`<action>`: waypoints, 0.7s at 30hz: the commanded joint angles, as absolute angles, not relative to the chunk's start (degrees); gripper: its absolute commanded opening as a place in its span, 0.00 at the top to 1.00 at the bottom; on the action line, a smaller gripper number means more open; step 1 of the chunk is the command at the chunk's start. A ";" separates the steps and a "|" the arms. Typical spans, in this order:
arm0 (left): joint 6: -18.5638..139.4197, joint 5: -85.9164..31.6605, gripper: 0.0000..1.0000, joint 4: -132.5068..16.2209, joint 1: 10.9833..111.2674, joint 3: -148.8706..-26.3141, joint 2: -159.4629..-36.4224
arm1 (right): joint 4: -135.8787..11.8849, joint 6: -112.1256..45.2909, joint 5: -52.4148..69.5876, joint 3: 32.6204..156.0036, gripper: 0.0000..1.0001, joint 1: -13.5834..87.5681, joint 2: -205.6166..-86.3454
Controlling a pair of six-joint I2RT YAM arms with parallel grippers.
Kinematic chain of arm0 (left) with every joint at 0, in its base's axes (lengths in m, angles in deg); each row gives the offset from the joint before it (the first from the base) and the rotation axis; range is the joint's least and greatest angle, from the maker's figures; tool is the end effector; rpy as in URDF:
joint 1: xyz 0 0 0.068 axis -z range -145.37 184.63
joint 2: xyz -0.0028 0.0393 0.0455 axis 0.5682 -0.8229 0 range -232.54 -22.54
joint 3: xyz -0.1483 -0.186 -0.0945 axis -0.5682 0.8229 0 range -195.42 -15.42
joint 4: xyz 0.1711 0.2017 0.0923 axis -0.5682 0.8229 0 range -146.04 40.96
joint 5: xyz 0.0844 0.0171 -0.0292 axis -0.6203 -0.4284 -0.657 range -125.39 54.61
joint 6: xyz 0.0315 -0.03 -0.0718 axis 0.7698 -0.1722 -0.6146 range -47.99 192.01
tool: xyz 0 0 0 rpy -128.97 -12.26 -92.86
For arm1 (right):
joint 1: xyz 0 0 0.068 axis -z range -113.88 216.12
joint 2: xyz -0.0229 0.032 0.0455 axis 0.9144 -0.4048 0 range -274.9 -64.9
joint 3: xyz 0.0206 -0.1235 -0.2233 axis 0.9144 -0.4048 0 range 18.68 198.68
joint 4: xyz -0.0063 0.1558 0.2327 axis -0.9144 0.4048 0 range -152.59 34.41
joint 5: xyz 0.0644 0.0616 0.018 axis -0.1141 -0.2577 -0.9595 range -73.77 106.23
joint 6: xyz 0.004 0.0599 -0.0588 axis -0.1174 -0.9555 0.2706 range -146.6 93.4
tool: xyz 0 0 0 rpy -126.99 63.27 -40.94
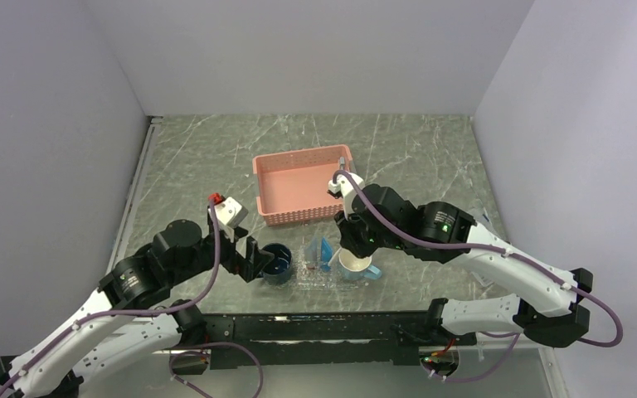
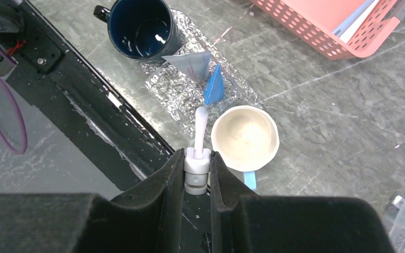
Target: Prepare toiletry sets of a toothbrush and toothpaste on the tray
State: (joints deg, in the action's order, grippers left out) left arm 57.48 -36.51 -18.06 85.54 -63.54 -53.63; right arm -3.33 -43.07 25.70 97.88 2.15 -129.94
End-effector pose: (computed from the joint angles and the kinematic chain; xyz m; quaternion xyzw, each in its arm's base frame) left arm 0.1161 -0.1407 0.3229 0.2519 0.7844 -0.2996 0.4811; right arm 0.1257 0.2296 0.3561 -0.3421 0.8558 0.1874 0.3399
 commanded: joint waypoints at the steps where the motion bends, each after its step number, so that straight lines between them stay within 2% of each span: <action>1: 56.84 -34.87 0.01 -19.72 83.12 -64.58 -55.10 | -5.70 -44.59 28.72 96.06 1.00 1.91 -129.51; 10: 57.41 -31.16 0.01 -20.17 78.70 -63.38 -55.37 | -8.31 -44.71 28.37 93.29 1.00 1.87 -130.00; 21: 57.83 -28.31 0.00 -20.49 76.00 -62.86 -55.58 | -4.59 -44.29 28.66 98.07 1.00 1.81 -129.07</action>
State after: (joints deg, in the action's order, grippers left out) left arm 57.55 -30.35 -18.46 76.91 -63.21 -55.38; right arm -7.79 -43.77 28.26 95.12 2.15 -129.72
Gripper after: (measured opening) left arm 0.994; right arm 0.216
